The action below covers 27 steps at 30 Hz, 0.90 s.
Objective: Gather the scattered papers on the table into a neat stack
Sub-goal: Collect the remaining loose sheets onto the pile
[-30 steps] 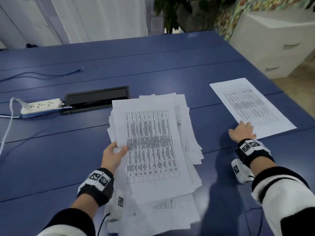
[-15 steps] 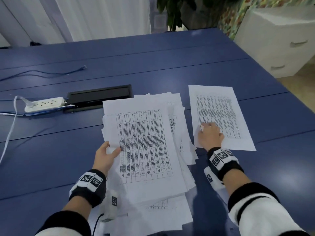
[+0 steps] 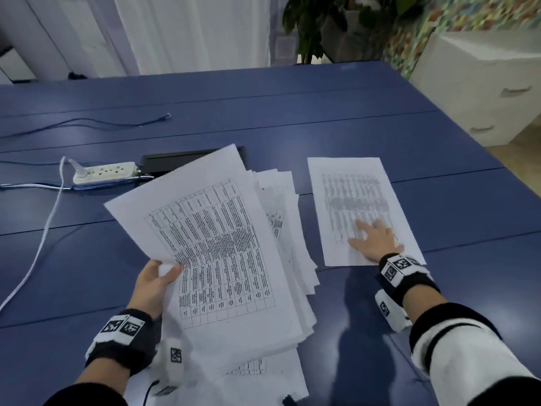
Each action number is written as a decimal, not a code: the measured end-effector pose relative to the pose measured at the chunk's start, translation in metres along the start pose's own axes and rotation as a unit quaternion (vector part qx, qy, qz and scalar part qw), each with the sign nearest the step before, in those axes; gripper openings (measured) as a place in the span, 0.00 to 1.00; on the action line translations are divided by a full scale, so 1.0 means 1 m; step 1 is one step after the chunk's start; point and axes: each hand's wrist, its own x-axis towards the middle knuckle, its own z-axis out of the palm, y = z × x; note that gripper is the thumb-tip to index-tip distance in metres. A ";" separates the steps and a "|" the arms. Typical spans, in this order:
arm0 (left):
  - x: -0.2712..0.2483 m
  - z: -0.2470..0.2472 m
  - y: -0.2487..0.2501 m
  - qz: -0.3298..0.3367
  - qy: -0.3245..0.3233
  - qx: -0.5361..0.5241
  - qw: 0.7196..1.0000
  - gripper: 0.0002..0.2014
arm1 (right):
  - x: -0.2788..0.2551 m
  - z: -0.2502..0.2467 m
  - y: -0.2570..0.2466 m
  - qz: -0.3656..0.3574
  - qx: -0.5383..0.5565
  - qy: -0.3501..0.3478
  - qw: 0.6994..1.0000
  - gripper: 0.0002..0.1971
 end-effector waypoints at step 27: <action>0.028 -0.103 0.001 -0.139 0.059 -0.029 0.988 0.41 | -0.091 0.092 -0.137 -0.110 -0.041 -0.030 0.993 0.24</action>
